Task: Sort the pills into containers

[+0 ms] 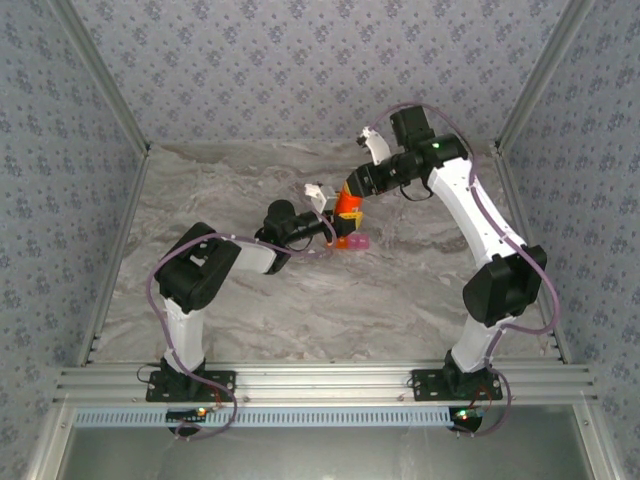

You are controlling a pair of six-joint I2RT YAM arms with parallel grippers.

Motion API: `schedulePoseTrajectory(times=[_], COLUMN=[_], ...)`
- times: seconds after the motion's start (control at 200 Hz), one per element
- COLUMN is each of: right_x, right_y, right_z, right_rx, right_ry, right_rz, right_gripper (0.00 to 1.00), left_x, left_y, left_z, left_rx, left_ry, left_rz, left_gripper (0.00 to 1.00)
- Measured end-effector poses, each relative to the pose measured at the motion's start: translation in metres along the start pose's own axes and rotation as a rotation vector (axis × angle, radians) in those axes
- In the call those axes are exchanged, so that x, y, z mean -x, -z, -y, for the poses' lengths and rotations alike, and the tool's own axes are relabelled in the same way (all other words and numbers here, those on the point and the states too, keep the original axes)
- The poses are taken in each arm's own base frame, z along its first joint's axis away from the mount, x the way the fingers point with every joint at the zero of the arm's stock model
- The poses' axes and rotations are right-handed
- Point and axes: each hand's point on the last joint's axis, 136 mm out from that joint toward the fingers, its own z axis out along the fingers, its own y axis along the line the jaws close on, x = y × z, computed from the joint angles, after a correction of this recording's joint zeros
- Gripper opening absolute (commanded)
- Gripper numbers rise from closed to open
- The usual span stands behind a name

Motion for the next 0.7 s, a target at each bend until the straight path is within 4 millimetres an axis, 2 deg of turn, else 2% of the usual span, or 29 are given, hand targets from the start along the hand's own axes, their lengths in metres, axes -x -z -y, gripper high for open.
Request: schedulePoseTrajectory(times=[0.15,0.405,0.575,0.65,0.705], right_x=[0.002,-0.009,-0.007,-0.006,-0.006], right_y=[-0.006,-0.026,-0.031,-0.031,-0.031], right_z=[0.002,0.012,0.013,0.013,0.014], right_rx=[-0.046,-0.156,-0.198,-0.204,-0.205], right_ry=[-0.086,-0.357,-0.427,-0.438,-0.442], right_rz=[0.011,0.092,0.131,0.136,0.136], right_gripper=[0.33,0.34,0.34,0.38,0.46], left_x=[-0.002,-0.027,-0.03,-0.03,-0.03], left_y=[0.001,0.007,0.008,0.008,0.009], left_z=[-0.005,-0.014,-0.018,-0.018,-0.019], left_rx=[0.027,0.083,0.103,0.106,0.107], left_ry=[-0.005,-0.002,-0.001,-0.001,0.0], left_rz=[-0.005,-0.081,-0.089,-0.09,-0.09], left_gripper=[0.0,0.0,0.0,0.0,0.0])
